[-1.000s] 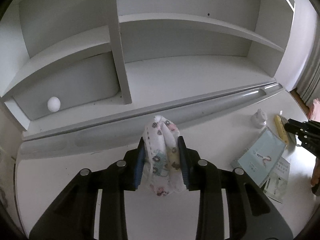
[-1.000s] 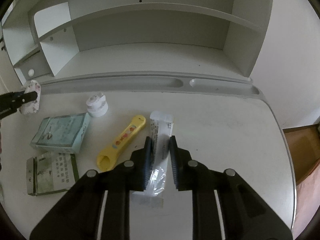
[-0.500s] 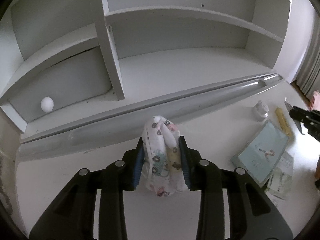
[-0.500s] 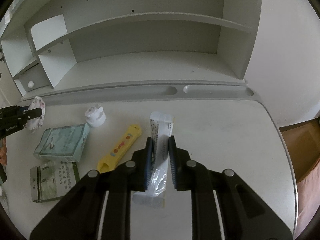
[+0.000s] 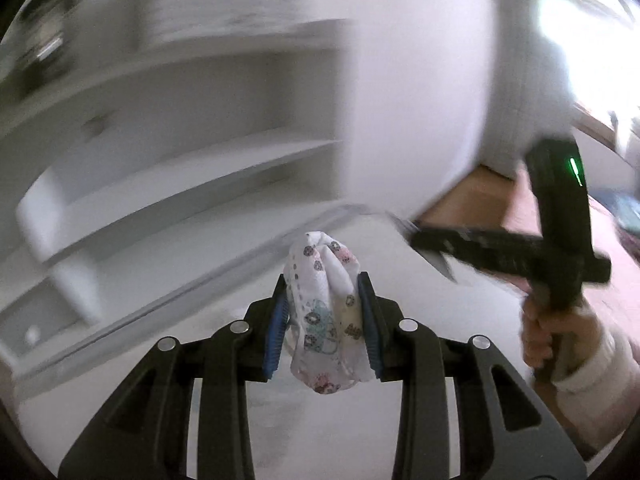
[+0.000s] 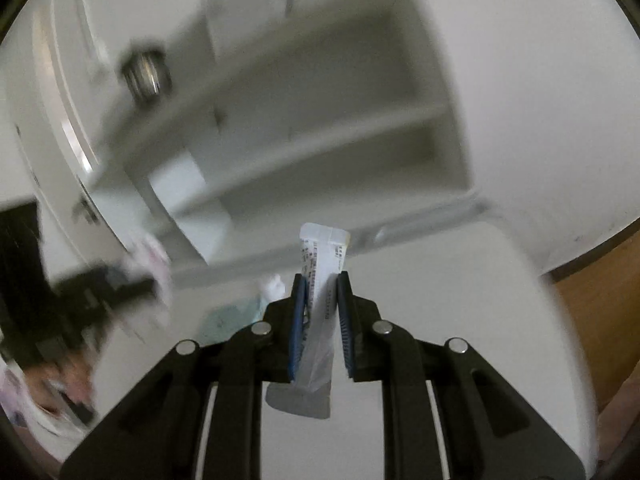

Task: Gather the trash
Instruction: 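Carry the cloth strip and white tube over the bin and open both tools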

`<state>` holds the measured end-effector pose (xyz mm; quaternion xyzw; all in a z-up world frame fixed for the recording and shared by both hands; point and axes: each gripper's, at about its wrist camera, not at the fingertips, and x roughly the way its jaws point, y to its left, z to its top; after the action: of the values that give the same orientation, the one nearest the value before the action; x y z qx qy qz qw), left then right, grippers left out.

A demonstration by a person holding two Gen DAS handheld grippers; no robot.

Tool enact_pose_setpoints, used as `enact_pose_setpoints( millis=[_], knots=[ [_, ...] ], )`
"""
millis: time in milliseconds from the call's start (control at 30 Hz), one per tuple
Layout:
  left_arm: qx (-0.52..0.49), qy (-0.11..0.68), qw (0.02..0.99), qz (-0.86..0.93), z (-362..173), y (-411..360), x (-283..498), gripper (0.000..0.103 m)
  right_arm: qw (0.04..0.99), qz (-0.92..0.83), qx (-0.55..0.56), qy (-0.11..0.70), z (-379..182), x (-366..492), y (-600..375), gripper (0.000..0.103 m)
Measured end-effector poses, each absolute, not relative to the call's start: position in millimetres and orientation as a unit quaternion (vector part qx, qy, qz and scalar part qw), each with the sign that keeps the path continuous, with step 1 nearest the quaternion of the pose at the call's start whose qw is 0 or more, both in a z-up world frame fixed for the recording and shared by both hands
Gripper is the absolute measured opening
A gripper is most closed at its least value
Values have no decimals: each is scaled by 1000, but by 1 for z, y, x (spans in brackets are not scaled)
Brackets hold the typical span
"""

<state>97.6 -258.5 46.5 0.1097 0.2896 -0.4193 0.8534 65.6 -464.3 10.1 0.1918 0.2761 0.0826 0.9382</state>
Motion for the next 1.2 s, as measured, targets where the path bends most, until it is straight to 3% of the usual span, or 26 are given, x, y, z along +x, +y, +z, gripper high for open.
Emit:
enact_pose_setpoints(
  millis=[200, 333, 567, 667, 800, 967, 1033, 1067, 1100, 1200],
  knots=[
    [164, 300, 743, -576, 35, -399, -13, 33, 930, -25, 285, 232, 3, -77, -598, 17],
    [212, 339, 644, -652, -16, -478, -93, 34, 884, -129, 357, 271, -51, -179, -682, 17],
    [294, 556, 508, -589, -265, -570, -148, 34, 721, -186, 508, 433, -270, -274, -732, 17],
    [327, 575, 512, -547, -330, -584, -146, 33, 655, -188, 554, 479, -360, -282, -726, 17],
    [319, 591, 511, -536, -349, -595, -145, 34, 636, -193, 536, 521, -405, -270, -721, 17],
    [308, 595, 516, -534, -339, -579, -167, 34, 637, -181, 535, 524, -416, -258, -725, 17],
    [310, 596, 516, -530, -334, -575, -169, 47, 640, -181, 538, 517, -414, -265, -737, 28],
    [317, 590, 526, -524, -335, -575, -170, 74, 639, -176, 542, 517, -413, -264, -739, 66],
    [314, 584, 536, -523, -329, -576, -171, 96, 640, -171, 544, 515, -410, -265, -744, 97],
    [304, 569, 554, -526, -320, -575, -172, 97, 660, -167, 536, 499, -395, -265, -748, 97]
  ],
)
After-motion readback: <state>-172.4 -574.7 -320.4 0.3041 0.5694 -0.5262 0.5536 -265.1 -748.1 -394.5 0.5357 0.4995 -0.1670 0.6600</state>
